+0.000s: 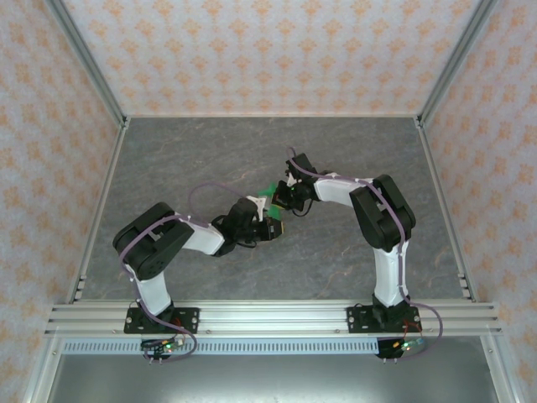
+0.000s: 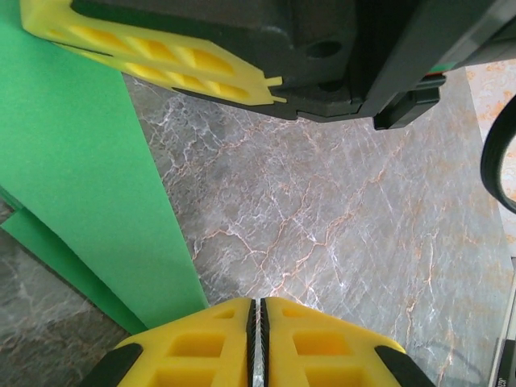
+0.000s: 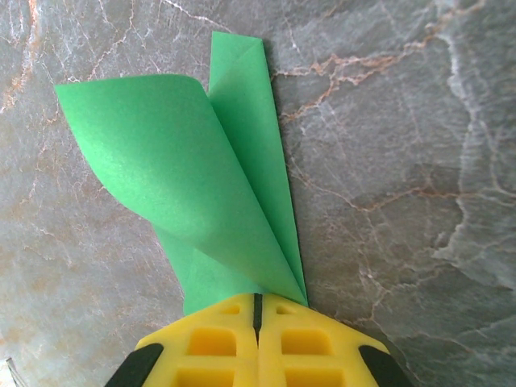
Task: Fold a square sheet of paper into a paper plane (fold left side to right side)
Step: Fold the wing for the fifth time at the center of the table.
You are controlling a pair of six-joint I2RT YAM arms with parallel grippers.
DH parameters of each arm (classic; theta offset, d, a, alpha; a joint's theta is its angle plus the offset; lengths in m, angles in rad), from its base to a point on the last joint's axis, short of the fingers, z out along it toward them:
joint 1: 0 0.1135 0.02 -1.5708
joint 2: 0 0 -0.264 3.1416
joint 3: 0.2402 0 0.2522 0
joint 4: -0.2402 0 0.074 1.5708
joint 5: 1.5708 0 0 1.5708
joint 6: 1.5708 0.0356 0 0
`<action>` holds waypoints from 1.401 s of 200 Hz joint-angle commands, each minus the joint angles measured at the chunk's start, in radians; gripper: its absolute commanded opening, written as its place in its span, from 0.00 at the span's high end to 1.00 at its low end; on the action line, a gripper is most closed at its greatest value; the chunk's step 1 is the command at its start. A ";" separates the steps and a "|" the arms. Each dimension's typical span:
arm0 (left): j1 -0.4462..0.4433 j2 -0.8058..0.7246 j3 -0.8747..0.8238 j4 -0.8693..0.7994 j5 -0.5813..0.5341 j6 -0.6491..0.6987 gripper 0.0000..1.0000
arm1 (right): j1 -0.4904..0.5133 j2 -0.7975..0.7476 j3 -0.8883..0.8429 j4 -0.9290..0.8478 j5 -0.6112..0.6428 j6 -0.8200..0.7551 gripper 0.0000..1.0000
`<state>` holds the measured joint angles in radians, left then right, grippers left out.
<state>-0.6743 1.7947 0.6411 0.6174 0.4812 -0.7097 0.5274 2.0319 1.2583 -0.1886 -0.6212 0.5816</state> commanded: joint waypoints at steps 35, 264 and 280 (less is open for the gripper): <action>-0.006 0.038 0.032 -0.040 -0.032 -0.024 0.86 | -0.001 0.045 -0.007 -0.098 0.041 -0.012 1.00; -0.016 0.059 0.073 -0.326 -0.113 -0.128 0.99 | -0.062 0.094 0.130 -0.024 -0.005 -0.020 1.00; -0.016 0.058 0.071 -0.324 -0.111 -0.127 0.99 | -0.069 0.109 0.155 -0.029 -0.002 -0.023 1.00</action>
<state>-0.6872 1.8240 0.7330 0.4377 0.4290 -0.8333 0.4839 2.0956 1.3556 -0.2310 -0.6716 0.5777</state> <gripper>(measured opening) 0.059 0.066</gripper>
